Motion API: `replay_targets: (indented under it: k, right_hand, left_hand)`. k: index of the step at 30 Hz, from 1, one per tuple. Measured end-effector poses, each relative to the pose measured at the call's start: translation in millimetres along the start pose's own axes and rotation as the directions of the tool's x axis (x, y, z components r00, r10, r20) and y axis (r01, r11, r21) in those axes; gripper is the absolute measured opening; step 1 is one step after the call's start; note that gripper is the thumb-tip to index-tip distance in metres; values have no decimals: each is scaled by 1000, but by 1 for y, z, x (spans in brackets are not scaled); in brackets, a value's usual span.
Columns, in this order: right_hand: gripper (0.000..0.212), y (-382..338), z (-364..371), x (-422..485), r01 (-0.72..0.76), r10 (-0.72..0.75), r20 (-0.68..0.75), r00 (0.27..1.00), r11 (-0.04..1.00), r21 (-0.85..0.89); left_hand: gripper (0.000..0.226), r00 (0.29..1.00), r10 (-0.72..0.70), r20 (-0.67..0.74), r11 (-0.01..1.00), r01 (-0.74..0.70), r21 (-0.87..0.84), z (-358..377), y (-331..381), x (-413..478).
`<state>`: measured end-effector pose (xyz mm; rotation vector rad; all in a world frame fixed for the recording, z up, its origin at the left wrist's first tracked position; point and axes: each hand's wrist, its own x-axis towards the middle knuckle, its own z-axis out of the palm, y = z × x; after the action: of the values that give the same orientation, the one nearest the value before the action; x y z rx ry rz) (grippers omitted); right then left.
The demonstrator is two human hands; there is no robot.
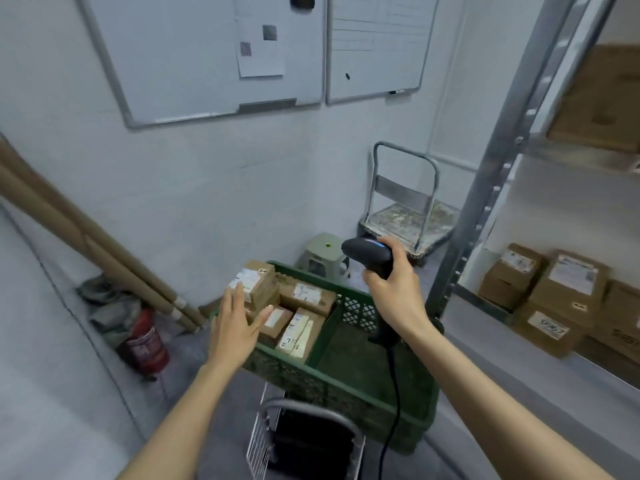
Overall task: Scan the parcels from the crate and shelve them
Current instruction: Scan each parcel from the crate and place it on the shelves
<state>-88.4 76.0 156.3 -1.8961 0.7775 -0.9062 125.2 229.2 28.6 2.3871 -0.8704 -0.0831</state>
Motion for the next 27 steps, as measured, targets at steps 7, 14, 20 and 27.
replay_targets:
  k: [7,14,20,27]
  right_hand:
    - [48,20,57,57,8,-16,110,994,998,69]
    - [49,43,99,105,-23,13,177,984,998,56]
    - [51,58,139,134,-61,53,188,981,998,32]
    - [51,74,198,155,-145,148,134,980,989,-26]
  left_hand:
    - [92,994,-106,-5,993,105,-55,10,-42,40]
    - [87,976,-210,49,968,215,-131,24,-67,74]
    - [82,974,-212,81,956,224,-187,36,-95,113]
    - [84,958,-182,221,949,230,-214,54,-144,176]
